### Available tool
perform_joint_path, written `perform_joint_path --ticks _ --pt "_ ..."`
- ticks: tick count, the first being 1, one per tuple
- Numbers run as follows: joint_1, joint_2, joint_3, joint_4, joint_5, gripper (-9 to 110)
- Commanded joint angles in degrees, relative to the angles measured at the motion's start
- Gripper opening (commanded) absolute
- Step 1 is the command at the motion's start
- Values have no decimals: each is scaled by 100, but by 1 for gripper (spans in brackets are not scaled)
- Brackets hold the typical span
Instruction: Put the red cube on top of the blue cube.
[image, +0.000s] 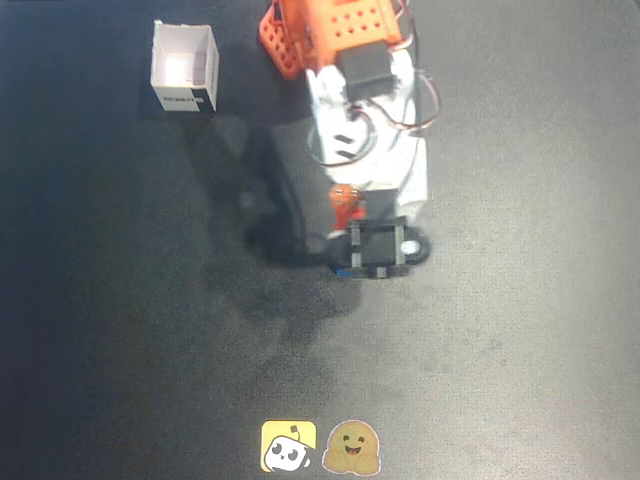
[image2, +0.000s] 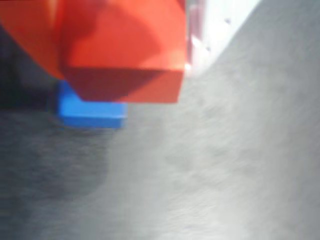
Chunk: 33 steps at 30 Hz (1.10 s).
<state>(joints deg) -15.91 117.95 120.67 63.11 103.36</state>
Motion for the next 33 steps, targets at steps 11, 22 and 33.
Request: perform_joint_path --ticks 11,22,33 --pt "387 272 457 -316 -132 6" --pt "378 211 932 -633 -132 6" --pt "325 -264 1011 -879 -220 6"
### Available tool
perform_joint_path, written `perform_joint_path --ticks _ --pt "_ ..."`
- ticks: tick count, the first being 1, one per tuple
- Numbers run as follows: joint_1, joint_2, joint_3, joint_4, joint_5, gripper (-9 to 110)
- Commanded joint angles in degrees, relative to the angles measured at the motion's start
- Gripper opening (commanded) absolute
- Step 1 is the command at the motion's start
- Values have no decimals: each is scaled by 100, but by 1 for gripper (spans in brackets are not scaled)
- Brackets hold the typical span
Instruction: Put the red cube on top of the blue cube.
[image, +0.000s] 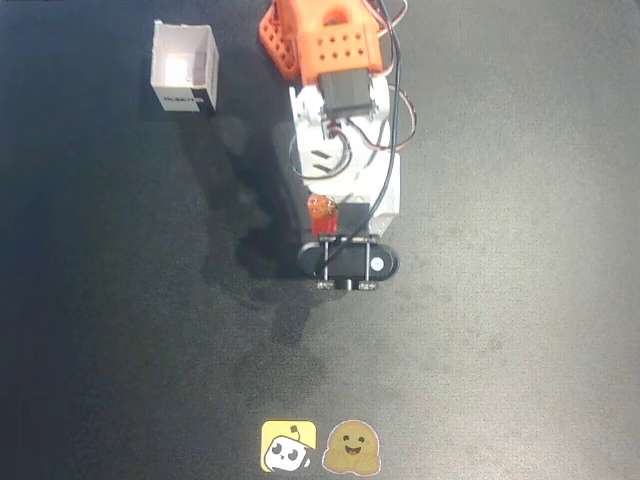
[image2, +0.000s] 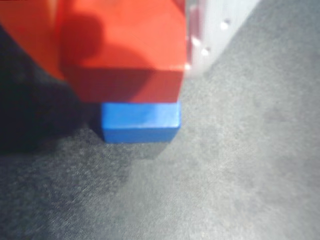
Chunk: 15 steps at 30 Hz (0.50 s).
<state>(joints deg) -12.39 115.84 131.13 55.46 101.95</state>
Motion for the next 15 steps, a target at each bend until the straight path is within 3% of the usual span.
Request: perform_joint_path --ticks 1,15 --pt "-26 -123 -35 -141 -88 6" --pt "-167 -615 167 -571 -79 6"
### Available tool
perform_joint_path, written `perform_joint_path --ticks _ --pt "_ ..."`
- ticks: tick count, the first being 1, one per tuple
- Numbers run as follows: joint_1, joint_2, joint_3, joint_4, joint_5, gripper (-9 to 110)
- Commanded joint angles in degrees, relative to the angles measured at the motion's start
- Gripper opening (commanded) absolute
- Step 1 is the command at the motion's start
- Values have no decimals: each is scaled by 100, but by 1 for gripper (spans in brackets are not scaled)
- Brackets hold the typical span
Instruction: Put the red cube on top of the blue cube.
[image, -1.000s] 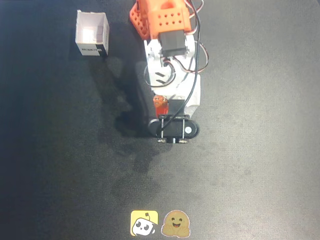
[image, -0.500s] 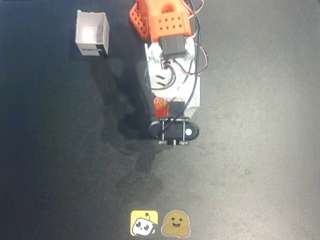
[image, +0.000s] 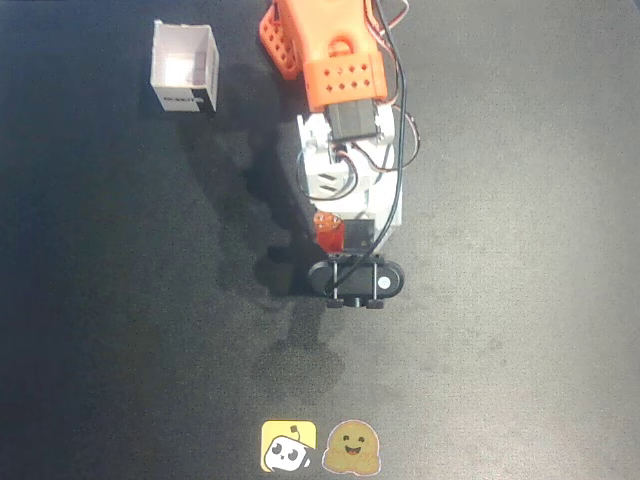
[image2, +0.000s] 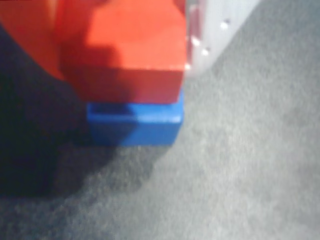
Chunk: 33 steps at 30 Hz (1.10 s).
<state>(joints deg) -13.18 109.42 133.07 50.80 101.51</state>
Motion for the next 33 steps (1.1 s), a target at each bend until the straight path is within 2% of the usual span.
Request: perform_joint_path --ticks 1,14,17,33 --pt "-97 18 -26 -114 -35 6" --pt "-123 -158 -26 -255 -44 6" --pt "-132 -185 -26 -281 -44 11" --pt "-132 -62 -26 -220 -193 11"
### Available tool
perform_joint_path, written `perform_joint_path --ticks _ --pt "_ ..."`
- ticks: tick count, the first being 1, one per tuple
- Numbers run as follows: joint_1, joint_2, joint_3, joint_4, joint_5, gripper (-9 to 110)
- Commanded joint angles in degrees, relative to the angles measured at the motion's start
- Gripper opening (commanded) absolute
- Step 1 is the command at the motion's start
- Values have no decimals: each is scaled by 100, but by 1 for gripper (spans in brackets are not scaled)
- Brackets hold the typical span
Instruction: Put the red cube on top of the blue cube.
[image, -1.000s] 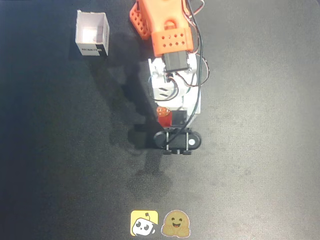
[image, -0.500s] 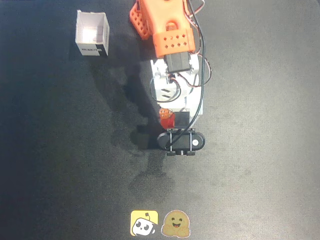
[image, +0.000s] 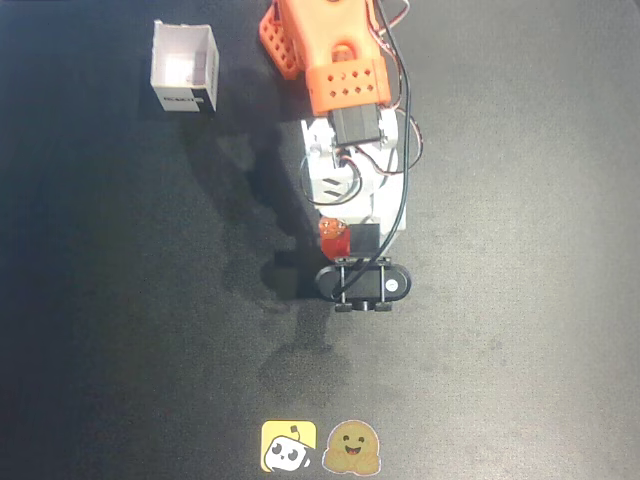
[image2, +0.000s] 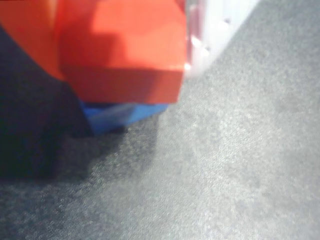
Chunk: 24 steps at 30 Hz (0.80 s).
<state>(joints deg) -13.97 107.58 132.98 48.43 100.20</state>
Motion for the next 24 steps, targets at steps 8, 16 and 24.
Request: perform_joint_path --ticks 8,16,24 --pt "-35 185 -18 35 -211 14" --pt "-9 325 -18 88 -255 19" --pt "0 519 18 97 -290 25"
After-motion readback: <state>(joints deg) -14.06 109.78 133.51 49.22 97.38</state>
